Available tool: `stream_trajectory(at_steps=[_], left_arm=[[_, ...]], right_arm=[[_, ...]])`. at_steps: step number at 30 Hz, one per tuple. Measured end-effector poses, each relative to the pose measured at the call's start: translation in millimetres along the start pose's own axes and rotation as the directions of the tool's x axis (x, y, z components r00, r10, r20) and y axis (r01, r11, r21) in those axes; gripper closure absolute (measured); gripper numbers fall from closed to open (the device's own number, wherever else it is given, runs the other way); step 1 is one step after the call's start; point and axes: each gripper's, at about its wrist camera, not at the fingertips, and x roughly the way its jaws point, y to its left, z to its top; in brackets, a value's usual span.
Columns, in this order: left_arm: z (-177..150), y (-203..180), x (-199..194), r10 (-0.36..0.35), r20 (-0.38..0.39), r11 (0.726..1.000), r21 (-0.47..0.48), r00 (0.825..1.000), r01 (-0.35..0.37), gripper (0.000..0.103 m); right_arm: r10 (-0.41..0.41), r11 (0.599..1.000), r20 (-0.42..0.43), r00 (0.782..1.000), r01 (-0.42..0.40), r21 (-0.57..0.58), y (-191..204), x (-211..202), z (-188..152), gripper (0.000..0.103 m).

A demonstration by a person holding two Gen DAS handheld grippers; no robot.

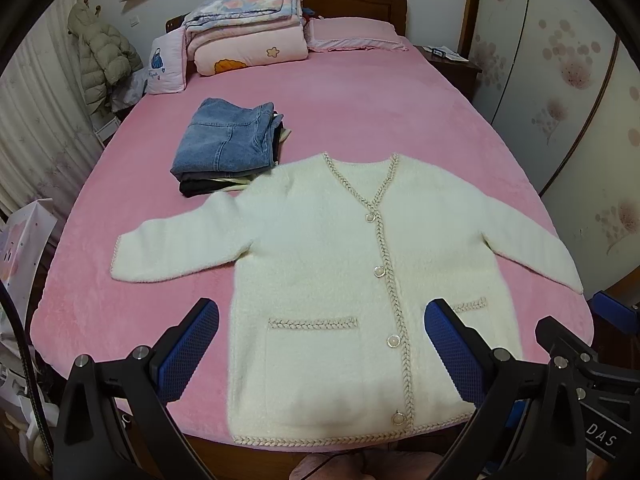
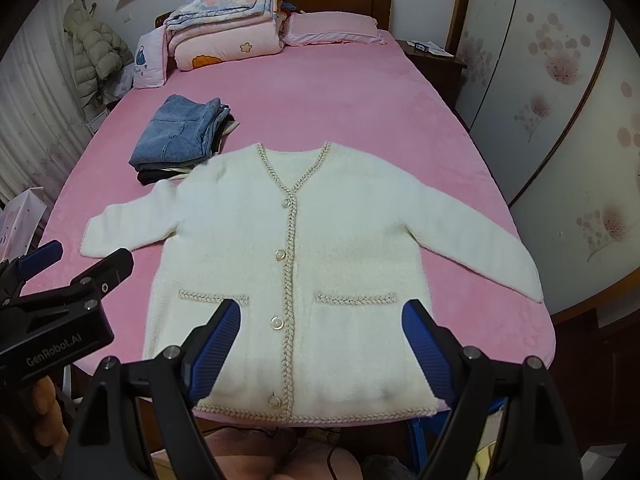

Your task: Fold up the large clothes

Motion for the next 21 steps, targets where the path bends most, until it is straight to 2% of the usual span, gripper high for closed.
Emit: stream_trajectory(at_steps=[21], left_arm=[[-4.0, 4.5, -0.6, -0.007, -0.014, 1.000, 0.020, 1.000, 0.007, 0.001]], right_arm=[[0.020, 0.999, -0.004, 1.000, -0.020, 0.037, -2.3, -3.5, -1.6, 0.020]])
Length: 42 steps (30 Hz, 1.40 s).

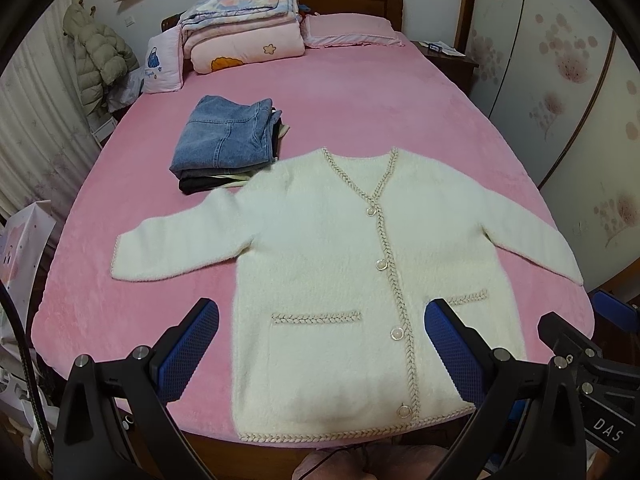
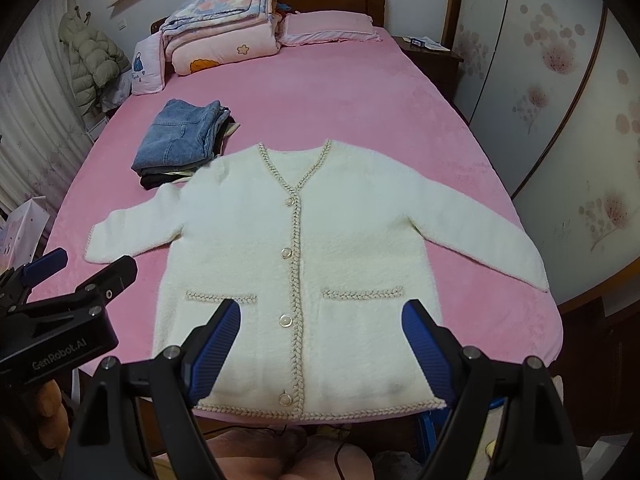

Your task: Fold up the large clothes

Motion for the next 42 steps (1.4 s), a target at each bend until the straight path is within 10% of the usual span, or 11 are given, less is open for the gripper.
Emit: stream_trajectory(at_steps=[42], left_arm=[[8, 21, 15, -0.081, -0.025, 0.996, 0.031, 0.996, 0.082, 0.001]], right_arm=[[-0.037, 0.994, 0.003, 0.999, 0.036, 0.108, 16, -6, -14, 0.020]])
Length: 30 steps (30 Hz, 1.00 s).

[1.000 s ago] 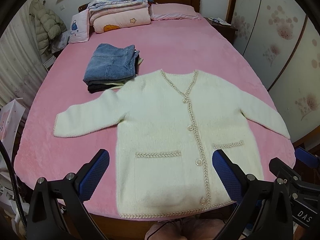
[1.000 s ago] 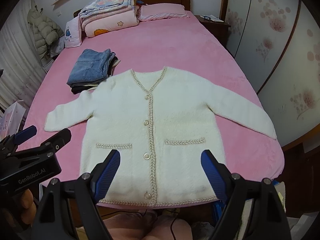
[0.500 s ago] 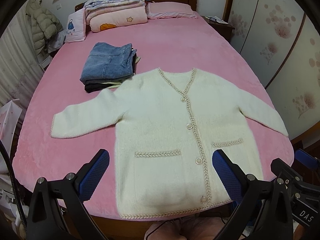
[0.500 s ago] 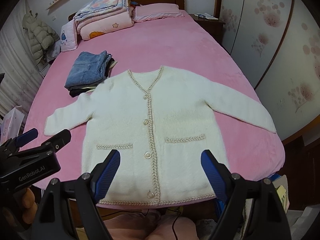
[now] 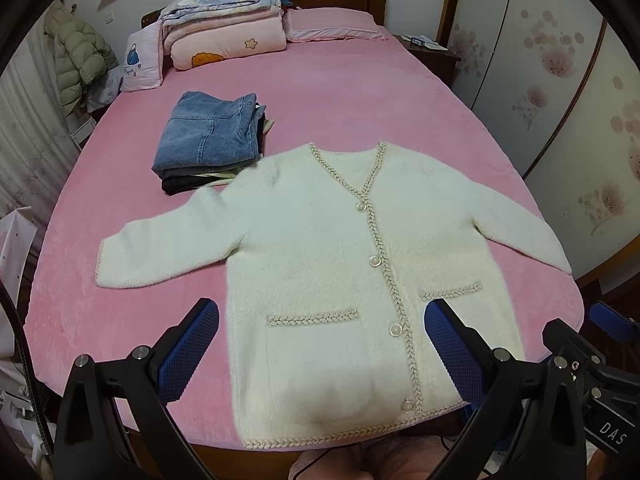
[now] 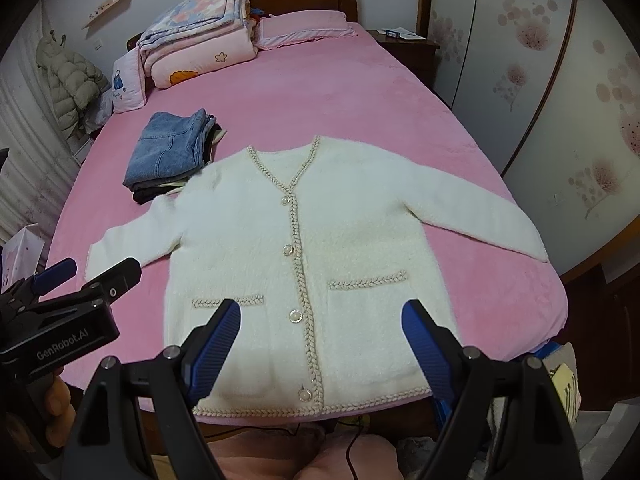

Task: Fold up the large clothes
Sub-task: 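Move the right tool to the cardigan sleeve cuff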

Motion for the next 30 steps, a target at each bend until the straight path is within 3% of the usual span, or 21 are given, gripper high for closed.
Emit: stream_trajectory(at_steps=[16, 20, 24, 30], left_arm=[[16, -12, 2, -0.060, 0.026, 0.997, 0.059, 0.998, 0.059, 0.001], [26, -23, -4, -0.071, 0.074, 0.993, 0.097, 0.995, 0.064, 0.001], [37, -49, -13, -0.055, 0.141, 0.981, 0.194, 0.989, 0.027, 0.001], [58, -99, -32, -0.077, 0.255, 0.954, 0.300, 0.964, -0.003, 0.001]], right_arm=[[-0.046, 0.998, 0.024, 0.999, 0.045, 0.046, -4, -6, 4, 0.020], [-0.052, 0.994, 0.033, 0.998, 0.049, 0.099, -17, -7, 5, 0.020], [-0.050, 0.984, 0.047, 0.998, 0.041, 0.175, -38, -9, 9, 0.020], [-0.053, 0.956, 0.113, 0.992, 0.018, 0.292, -82, -13, 14, 0.020]])
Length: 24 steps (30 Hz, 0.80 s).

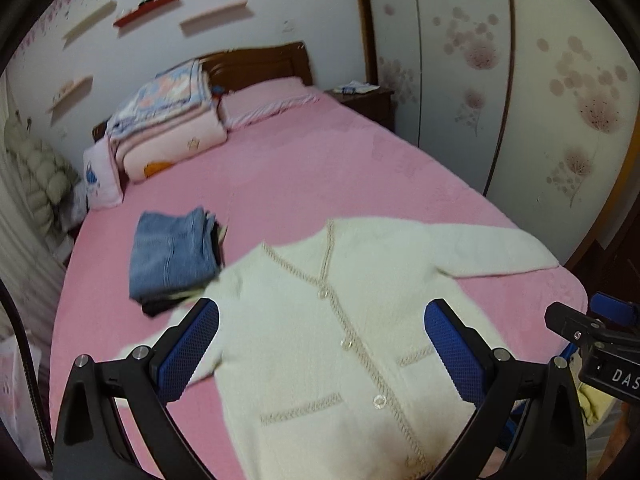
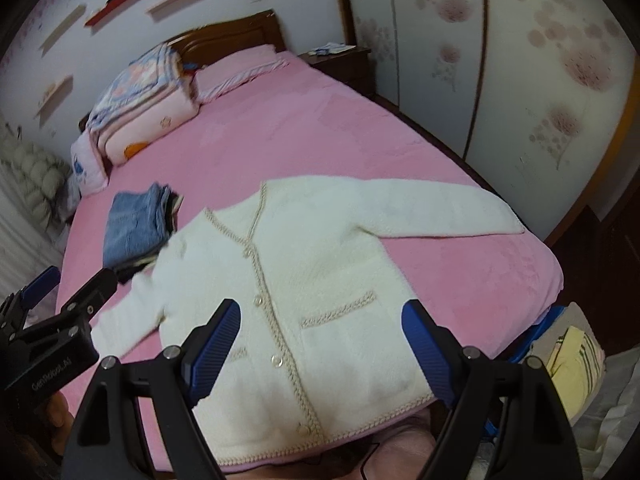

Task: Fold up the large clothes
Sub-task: 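Move the right tool to the cardigan sleeve cuff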

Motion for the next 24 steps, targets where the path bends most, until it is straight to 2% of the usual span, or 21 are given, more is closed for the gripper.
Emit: stream_trajectory(at_steps=[5, 9, 16, 19, 24], left_arm=[[43, -35, 5, -0.009, 0.055, 1.000, 0.005, 0.998, 0.009, 0.001], [78, -70, 25, -0.030, 0.039, 1.000, -0.005, 0.999, 0.030, 0.001], [131, -154, 90, -0.090, -0.023, 0.995, -0.036, 0.996, 0.089, 0.001], [142, -193, 122, -0.107, -0.074, 0.994, 0.001, 0.992, 0.107, 0.001], [149, -251, 184, -0.119, -0.177, 0.992, 0.027, 0.977, 0.126, 0.001]], right_arm=[[0.010, 0.998, 0.046, 0.999, -0.013, 0.065, -46, 8, 22, 0.020], [0.018, 0.994, 0.055, 0.998, -0.024, 0.106, -90, 22, 46, 0.020], [-0.016, 0.988, 0.039, 0.999, 0.010, 0.154, -178, 60, 92, 0.020], [-0.047, 0.982, 0.001, 0.999, 0.046, 0.182, -224, 90, 109, 0.020], [-0.052, 0.963, -0.088, 0.995, 0.073, 0.260, -294, 147, 123, 0.020]])
